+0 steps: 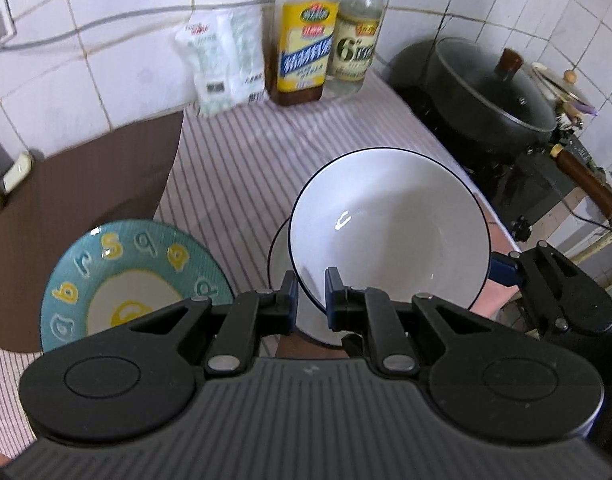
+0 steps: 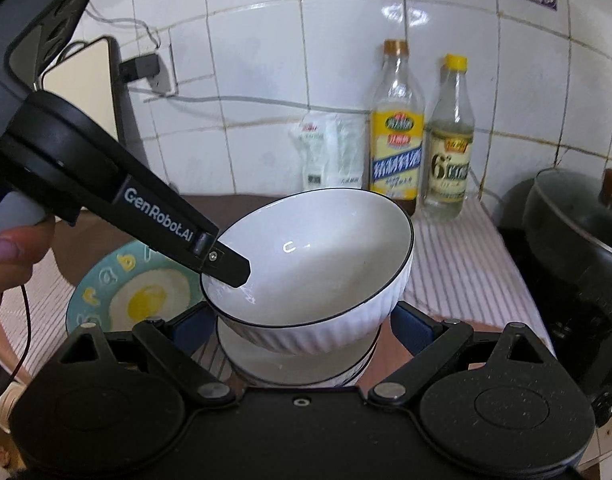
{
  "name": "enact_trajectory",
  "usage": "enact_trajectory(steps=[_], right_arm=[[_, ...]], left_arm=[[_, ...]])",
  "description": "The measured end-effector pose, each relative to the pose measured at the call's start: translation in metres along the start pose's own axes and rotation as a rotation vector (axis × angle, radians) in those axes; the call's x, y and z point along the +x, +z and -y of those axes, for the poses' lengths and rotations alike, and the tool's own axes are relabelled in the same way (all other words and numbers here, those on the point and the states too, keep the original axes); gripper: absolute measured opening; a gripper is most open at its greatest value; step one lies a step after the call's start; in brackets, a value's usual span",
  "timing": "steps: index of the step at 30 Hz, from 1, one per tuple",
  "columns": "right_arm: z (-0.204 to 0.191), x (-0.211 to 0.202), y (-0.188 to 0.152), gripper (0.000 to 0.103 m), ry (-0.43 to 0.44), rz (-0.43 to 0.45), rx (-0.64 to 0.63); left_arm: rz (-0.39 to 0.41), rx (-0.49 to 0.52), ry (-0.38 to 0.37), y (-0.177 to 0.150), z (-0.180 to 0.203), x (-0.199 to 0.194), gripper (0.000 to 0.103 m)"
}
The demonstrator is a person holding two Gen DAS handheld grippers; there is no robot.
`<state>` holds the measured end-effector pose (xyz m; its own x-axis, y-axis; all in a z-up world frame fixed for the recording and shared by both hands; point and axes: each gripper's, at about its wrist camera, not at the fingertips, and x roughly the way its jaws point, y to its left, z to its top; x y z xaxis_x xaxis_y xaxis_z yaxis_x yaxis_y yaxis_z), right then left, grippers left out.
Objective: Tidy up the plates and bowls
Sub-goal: 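Carry the bowl with the left gripper and lower it into the nested bowls, then grip the rims of all three stacked bowls with the left gripper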
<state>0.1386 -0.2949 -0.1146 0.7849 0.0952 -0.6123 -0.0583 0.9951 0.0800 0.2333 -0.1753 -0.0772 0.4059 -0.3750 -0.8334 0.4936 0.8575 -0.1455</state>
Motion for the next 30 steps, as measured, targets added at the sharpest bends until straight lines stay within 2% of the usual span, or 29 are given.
enact_trajectory(steps=[10,14,21,26,30], right_arm=[[0.0,0.014,-0.002,0.097,0.039,-0.084,-0.029],[-0.003,0.022,-0.002,0.097,0.027,-0.117,-0.068],[-0.003,0.023,-0.002,0.099,-0.001,-0.111,-0.121],[-0.006,0.02,-0.009,0.098,-0.019,-0.077,-0.122],[-0.008,0.011,-0.017,0.098,-0.038,-0.032,-0.106]], left_arm=[[-0.053,-0.029,0.006,-0.003,-0.009,0.016,0.012],[-0.052,-0.014,0.042,-0.001,-0.008,0.019,0.013],[-0.043,-0.006,0.053,-0.002,-0.006,0.023,0.012],[-0.028,-0.024,0.054,-0.006,-0.007,0.024,0.013],[-0.003,-0.056,0.026,-0.011,-0.01,0.015,0.015]])
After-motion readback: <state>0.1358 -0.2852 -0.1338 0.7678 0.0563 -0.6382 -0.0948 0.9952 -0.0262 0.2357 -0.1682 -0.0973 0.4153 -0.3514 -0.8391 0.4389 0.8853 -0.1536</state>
